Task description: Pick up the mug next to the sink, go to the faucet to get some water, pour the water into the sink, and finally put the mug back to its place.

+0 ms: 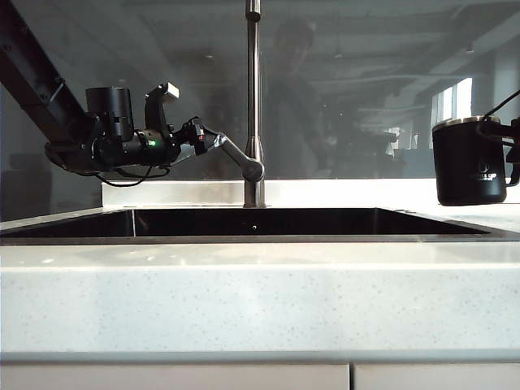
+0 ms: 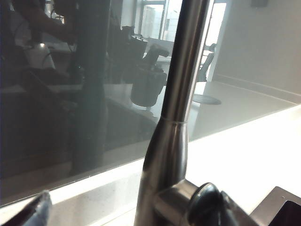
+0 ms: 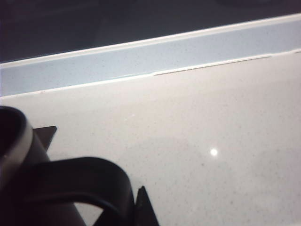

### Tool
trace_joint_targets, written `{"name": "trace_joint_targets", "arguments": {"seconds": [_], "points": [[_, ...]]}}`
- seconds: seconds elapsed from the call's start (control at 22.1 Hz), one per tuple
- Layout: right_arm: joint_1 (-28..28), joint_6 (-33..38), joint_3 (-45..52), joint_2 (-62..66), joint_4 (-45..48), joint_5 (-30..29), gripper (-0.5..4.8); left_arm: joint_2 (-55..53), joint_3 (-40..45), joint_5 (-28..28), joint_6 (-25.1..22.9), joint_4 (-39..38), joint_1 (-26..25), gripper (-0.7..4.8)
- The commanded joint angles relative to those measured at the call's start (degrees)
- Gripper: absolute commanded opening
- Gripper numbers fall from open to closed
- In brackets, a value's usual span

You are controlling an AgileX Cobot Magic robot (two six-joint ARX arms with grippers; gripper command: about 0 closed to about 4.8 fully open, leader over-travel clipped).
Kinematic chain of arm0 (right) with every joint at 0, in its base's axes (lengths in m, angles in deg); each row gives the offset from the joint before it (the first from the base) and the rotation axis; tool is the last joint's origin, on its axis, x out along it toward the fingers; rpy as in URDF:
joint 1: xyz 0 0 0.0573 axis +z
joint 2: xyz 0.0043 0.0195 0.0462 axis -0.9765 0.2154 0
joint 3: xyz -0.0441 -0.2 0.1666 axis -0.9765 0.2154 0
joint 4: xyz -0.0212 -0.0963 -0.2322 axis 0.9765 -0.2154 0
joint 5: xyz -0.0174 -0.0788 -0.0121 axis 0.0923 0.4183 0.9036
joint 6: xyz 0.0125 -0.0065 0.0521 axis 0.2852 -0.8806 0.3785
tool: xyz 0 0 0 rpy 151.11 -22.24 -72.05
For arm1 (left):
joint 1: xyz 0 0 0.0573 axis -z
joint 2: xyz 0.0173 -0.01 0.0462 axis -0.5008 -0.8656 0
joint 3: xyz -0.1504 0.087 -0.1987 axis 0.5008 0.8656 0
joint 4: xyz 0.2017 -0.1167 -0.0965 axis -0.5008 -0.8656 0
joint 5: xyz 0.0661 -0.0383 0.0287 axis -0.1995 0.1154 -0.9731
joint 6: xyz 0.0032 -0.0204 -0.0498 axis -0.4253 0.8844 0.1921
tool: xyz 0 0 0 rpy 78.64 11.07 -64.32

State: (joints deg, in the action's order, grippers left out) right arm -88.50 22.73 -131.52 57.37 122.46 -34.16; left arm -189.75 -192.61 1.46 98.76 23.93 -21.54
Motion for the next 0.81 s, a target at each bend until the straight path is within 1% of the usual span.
{"name": "trace_joint_targets", "arguments": {"seconds": [0.05,0.23,0.36,0.5,0.81], "points": [[0.1,-0.4,-0.3,1.2,5.5,-0.1,-0.01,0.1,-0.1,-0.3,-0.1,0.3,0.0,4.58],[0.1,-0.6,-0.3,3.5,9.8,-0.4,-0.01,0.1,-0.1,-0.3,-0.1,0.3,0.0,4.58],[0.1,-0.9,-0.3,4.3,11.0,-2.7,-0.01,0.1,-0.1,-0.3,-0.1,0.3,0.0,4.58],[0.2,-2.1,-0.3,5.5,13.6,-2.9,-0.01,0.1,-0.1,-0.3,-0.1,0.3,0.0,4.58],[0.3,-1.9,-0.3,7.9,14.2,-2.9,-0.01,0.1,-0.1,-0.3,-0.1,0.3,0.0,4.58]]}}
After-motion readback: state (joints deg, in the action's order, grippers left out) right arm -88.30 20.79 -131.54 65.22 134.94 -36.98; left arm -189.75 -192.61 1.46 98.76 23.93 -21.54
